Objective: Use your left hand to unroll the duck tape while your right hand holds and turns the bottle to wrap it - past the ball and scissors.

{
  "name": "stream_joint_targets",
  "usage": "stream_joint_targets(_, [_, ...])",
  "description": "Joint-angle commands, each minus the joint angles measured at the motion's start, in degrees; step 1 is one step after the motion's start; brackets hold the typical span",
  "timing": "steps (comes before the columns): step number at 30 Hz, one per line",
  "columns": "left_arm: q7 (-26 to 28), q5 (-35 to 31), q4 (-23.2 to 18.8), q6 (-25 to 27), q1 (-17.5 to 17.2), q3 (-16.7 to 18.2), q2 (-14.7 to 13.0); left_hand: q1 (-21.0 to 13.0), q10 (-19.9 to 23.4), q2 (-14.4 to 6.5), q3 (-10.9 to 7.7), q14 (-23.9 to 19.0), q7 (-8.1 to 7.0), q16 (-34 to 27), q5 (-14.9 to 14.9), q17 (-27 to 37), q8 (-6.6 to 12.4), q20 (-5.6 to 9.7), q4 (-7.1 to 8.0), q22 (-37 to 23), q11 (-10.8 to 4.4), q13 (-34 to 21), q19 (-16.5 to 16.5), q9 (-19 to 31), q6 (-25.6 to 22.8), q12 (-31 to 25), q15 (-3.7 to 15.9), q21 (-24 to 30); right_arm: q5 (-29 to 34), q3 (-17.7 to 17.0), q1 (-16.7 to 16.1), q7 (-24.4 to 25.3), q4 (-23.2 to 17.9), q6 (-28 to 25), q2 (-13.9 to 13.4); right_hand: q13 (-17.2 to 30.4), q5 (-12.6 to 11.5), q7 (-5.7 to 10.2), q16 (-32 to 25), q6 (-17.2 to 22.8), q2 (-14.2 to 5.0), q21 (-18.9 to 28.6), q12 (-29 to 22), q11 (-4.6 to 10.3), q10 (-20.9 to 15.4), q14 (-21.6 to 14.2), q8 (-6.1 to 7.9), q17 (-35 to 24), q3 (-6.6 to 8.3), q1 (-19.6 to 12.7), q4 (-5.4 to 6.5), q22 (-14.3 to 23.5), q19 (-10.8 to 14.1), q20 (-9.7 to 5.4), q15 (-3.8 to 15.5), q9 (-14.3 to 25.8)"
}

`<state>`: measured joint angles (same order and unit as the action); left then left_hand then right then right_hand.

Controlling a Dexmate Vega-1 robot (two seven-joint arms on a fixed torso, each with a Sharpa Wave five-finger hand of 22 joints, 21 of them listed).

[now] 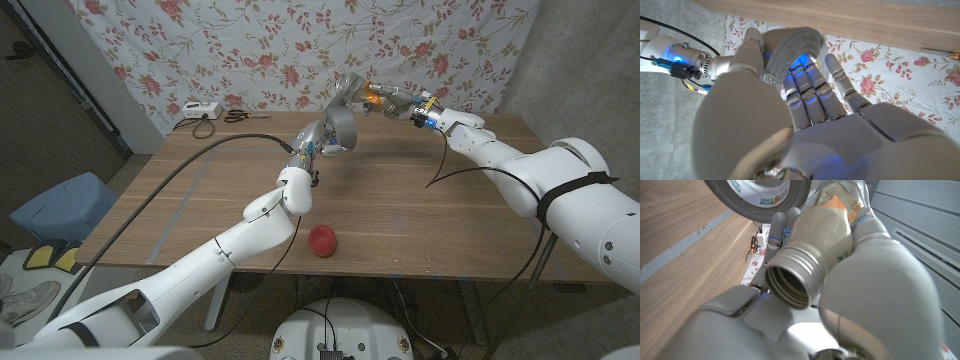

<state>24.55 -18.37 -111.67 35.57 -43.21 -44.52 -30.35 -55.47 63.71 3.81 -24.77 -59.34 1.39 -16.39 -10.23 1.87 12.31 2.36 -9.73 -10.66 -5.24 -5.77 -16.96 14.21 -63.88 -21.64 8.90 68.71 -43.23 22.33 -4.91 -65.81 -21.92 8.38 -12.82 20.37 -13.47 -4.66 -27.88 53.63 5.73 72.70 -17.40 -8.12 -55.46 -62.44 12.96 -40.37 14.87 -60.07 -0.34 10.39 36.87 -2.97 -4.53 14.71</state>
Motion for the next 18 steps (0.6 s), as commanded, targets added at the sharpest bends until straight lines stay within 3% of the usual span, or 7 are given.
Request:
stream_joint_targets(1, [-7.76,-2.18,-2.49,3.12,2.65,-1.49,-3.69,-10.68,7.13,-11.7,0.12,-3.92,0.39,-0.36,-0.36,12.06,0.25,2.26,0.73,0.0,-6.42,-8.77,0.63,0.39,-0.25,-0.26,4.79,0.21,2.47,-2.57,1.79,-2.73,2.49,-6.9,1.36,1.78,1.06,0.1,0.26,5.14,-15.26,-0.16,-0.37,4.8,-14.37,-13.19,0.49,-1.93,2.88,-13.21,2.2,0.08,-3.14,-5.86,16.38,1.95])
stream_joint_targets(3, [-11.42,-2.17,-3.21,3.7,4.22,-1.9,-5.21,-10.72,7.15,-11.71,0.12,-3.9,0.38,-0.33,-0.37,12.08,0.24,2.28,0.71,0.0,-6.42,-8.86,0.66,0.42,-0.19,-0.29,4.79,0.22,5.09,-1.27,2.47,-2.73,2.42,-6.28,0.95,3.66,0.97,3.0,1.55,3.13,-14.98,-0.71,-0.1,7.8,-10.65,-9.13,0.15,-3.93,2.69,-10.74,3.52,0.14,-6.95,-7.21,16.53,3.68])
stream_joint_targets(6, [-17.42,-3.0,-3.71,4.2,7.35,-3.44,-7.59,-10.73,6.9,-11.79,0.09,-3.71,0.17,-0.15,-0.41,12.08,0.07,2.14,0.74,0.01,-6.38,-9.09,0.97,0.49,0.32,-0.25,4.76,0.17,8.92,1.28,3.55,-4.22,2.23,-3.36,0.06,4.93,-0.04,5.26,2.93,2.54,-14.32,-1.85,0.24,8.92,-7.85,-5.96,0.1,-4.9,2.43,-9.66,4.37,-0.13,-9.13,-8.01,16.75,4.69])
stream_joint_targets(11, [-23.08,-5.46,-3.28,3.48,11.57,-4.91,-9.57,-10.2,5.92,-12.2,0.07,-3.11,-0.28,0.36,-0.54,11.99,0.11,1.85,1.28,0.03,-6.28,-9.54,1.65,0.97,0.97,0.01,4.56,0.0,12.46,4.52,4.81,-7.04,1.89,1.55,-1.21,5.36,-0.67,5.54,3.61,2.63,-13.76,-2.36,0.49,9.44,-6.75,-4.68,-0.07,-5.11,2.44,-9.94,4.2,-0.2,-9.87,-8.01,17.0,4.59])
stream_joint_targets(18, [-24.88,-11.4,-2.74,3.23,14.39,-5.86,-10.2,-9.65,5.47,-12.46,0.01,-2.58,-1.14,0.87,-0.78,11.94,0.22,1.75,1.67,0.09,-6.39,-10.08,2.34,1.52,1.68,0.06,4.71,-0.3,14.32,7.42,5.78,-7.09,1.74,3.93,-2.39,5.64,-1.09,5.26,3.7,2.82,-13.96,-2.48,0.3,9.18,-7.0,-4.61,-0.15,-5.33,2.53,-10.01,4.3,-0.15,-10.03,-7.86,16.93,4.45])
